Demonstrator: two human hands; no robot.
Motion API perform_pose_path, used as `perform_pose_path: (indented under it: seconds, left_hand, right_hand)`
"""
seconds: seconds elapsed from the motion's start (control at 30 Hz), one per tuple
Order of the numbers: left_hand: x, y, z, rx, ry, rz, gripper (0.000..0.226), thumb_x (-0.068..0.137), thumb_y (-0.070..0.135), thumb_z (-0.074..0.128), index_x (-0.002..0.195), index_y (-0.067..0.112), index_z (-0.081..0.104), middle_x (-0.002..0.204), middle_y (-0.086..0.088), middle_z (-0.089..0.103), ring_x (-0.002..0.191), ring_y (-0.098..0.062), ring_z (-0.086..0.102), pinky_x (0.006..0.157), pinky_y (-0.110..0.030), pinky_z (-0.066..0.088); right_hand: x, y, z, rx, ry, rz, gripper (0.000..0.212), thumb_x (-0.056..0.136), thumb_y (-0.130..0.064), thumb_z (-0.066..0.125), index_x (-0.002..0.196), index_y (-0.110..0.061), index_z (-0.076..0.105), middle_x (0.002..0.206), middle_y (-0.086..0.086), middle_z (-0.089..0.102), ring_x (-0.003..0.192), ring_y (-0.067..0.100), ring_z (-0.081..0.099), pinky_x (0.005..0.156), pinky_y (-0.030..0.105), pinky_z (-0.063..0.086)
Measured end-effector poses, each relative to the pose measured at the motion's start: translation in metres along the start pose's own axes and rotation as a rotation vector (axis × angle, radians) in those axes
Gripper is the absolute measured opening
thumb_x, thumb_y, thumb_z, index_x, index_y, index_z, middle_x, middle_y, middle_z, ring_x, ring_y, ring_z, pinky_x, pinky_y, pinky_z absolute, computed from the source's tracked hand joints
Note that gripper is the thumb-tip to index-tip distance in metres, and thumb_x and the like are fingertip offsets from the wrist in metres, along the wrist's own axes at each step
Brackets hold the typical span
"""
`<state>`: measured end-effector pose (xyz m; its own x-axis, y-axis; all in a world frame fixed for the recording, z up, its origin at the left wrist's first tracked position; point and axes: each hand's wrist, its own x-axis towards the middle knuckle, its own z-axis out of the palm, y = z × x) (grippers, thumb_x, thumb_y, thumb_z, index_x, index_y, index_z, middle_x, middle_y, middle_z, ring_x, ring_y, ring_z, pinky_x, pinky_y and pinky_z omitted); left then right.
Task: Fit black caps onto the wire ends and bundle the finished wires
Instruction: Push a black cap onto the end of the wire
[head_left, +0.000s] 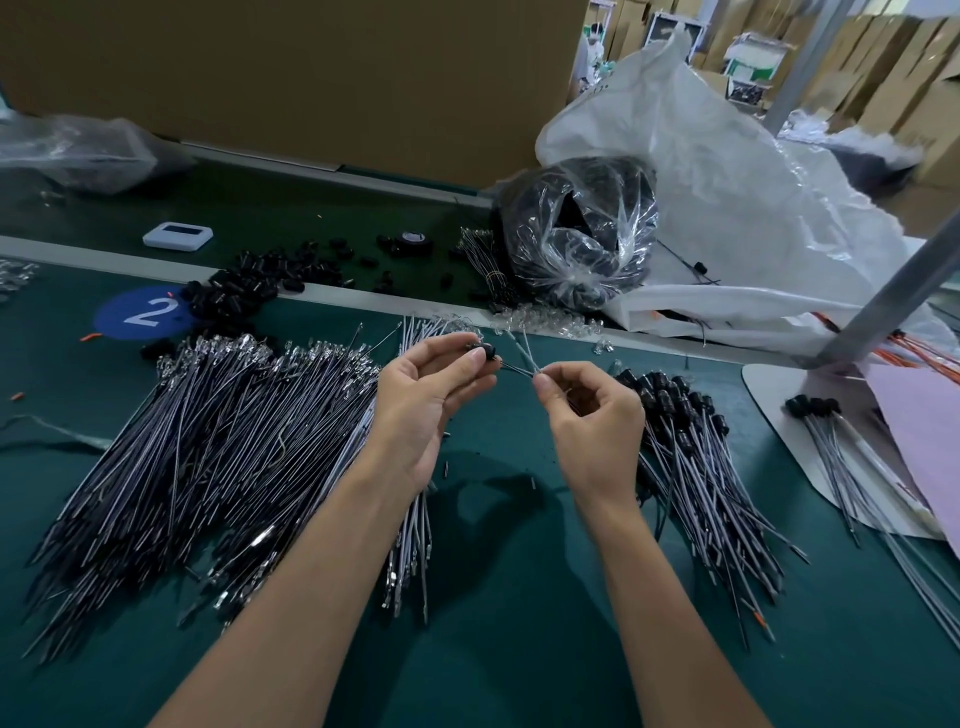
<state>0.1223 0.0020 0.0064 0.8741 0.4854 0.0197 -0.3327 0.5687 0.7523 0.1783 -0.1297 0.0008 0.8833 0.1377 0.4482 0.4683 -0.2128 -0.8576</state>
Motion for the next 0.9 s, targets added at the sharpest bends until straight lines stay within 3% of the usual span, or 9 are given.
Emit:
perform_pose_path:
  seconds: [0.43, 0.73, 0.9]
  left_hand:
    - [0.0009, -0.0035, -0.0005, 0.029, -0.037, -0.007, 0.022, 0.075, -0.002, 0.069, 0.096, 0.001, 0.067, 0.086, -0.011, 0.075, 0.084, -0.024, 0.073, 0.069, -0.023, 0.058]
    - [0.0014, -0.0034, -0.0004, 0.030, -0.048, 0.015, 0.031, 0.068, 0.005, 0.072, 0.098, 0.001, 0.067, 0.086, -0.010, 0.075, 0.084, -0.024, 0.073, 0.071, -0.024, 0.058]
    - [0.0000, -0.0051, 0.0011, 0.068, -0.061, 0.012, 0.021, 0.074, -0.001, 0.070, 0.095, 0.003, 0.068, 0.086, -0.010, 0.075, 0.082, -0.022, 0.073, 0.070, -0.024, 0.058]
  right_hand:
    - [0.0028, 0.0035, 0.0004, 0.064, 0.030, 0.027, 0.013, 0.087, -0.012, 0.071, 0.076, -0.020, 0.070, 0.065, -0.009, 0.064, 0.059, 0.005, 0.052, 0.059, 0.022, 0.045]
    - [0.0048, 0.0055, 0.0006, 0.044, 0.006, 0.034, 0.016, 0.087, -0.012, 0.071, 0.076, -0.022, 0.069, 0.063, -0.011, 0.063, 0.057, 0.003, 0.051, 0.057, 0.020, 0.044]
    - [0.0018, 0.0036, 0.0019, 0.022, -0.023, 0.016, 0.014, 0.087, -0.011, 0.070, 0.077, -0.020, 0.070, 0.062, -0.013, 0.062, 0.055, 0.001, 0.049, 0.055, 0.020, 0.043]
